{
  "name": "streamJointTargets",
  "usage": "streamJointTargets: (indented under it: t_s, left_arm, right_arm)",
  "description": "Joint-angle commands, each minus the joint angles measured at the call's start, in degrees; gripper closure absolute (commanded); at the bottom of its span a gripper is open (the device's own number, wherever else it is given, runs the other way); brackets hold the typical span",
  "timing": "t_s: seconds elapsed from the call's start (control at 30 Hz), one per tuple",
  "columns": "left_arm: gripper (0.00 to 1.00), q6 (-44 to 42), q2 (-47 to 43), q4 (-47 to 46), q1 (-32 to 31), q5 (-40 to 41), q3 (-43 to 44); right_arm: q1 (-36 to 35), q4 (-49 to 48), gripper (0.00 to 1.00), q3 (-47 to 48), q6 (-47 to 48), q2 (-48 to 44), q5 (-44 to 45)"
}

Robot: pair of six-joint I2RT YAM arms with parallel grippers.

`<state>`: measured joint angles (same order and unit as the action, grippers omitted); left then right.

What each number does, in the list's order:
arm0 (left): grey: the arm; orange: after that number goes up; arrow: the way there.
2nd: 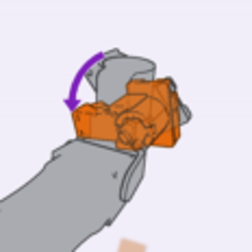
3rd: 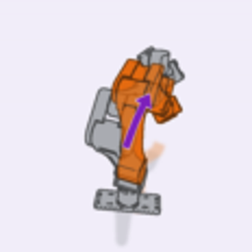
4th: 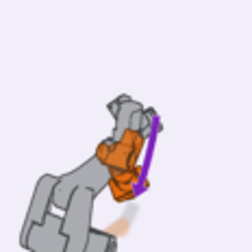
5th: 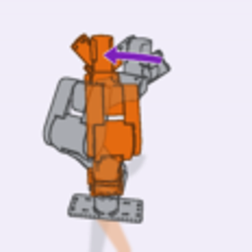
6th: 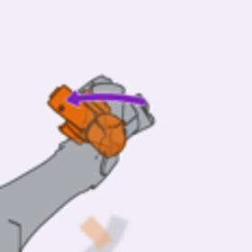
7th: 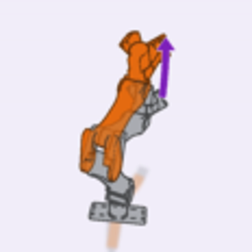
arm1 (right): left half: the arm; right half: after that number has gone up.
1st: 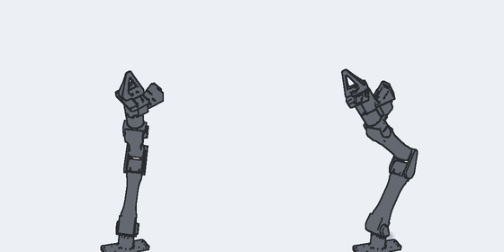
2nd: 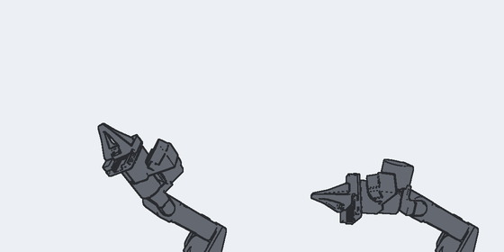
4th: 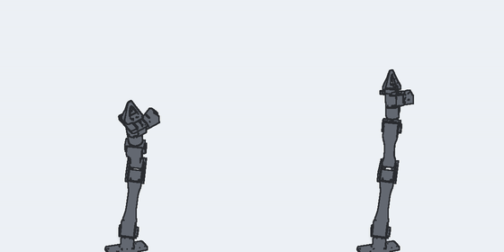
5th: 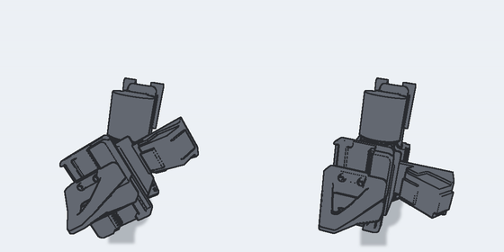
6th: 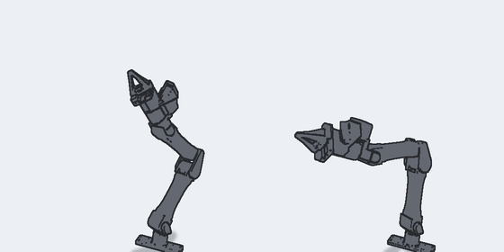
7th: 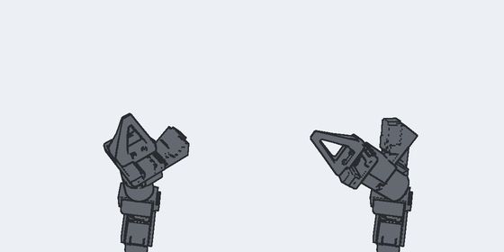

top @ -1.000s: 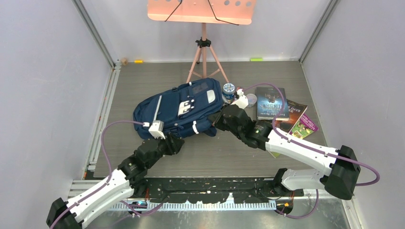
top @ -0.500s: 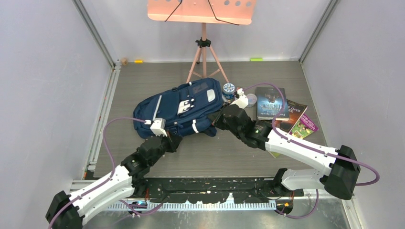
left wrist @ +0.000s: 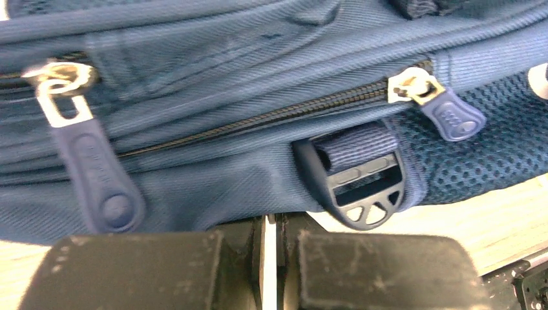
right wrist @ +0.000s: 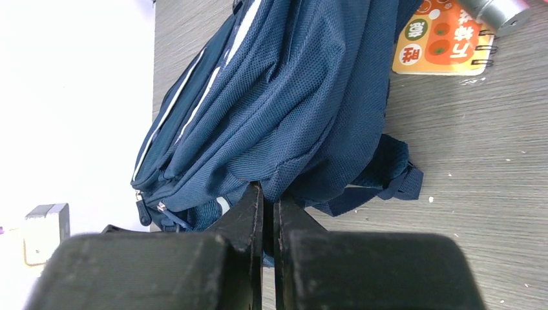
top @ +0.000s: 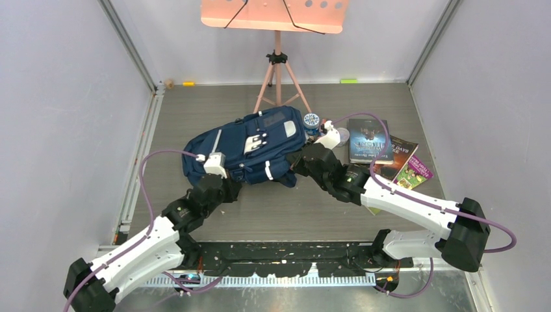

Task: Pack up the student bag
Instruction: Unzip the student bag at the center of the board.

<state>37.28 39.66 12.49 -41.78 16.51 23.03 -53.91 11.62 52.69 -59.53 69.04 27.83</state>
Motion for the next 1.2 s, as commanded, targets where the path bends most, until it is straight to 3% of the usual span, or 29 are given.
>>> streamJointTargets:
  t_s: [0.0,0.2,0.5,0.87,1.17]
  left_arm:
    - [1.00,1.07,0.24,7.65,2.62,3.82,3.92]
    - [1.00,0.64,0.08,14.47,6.79,3.13,6.96]
    - [1.00,-4.22,4.13,17.98,21.45,-7.41,11.55]
    - [1.00,-10.38,7.37,20.61,33.66,-9.96,17.13]
    - [1.00,-10.03,4.08,17.91,35.08,-16.25,14.77]
  right_arm:
    - [2.46,-3.72,0.99,0.48,1.56,-3.25,12.82]
    - [3.55,-3.63,0.99,-0.75,1.21,-3.23,12.72]
    - [4.21,-3.03,0.99,-2.86,0.67,-3.24,13.43]
    - [4.69,-1.87,1.00,-5.03,0.92,-3.65,14.15]
    - [4.69,-4.45,0.99,-6.67,9.16,-6.14,8.59]
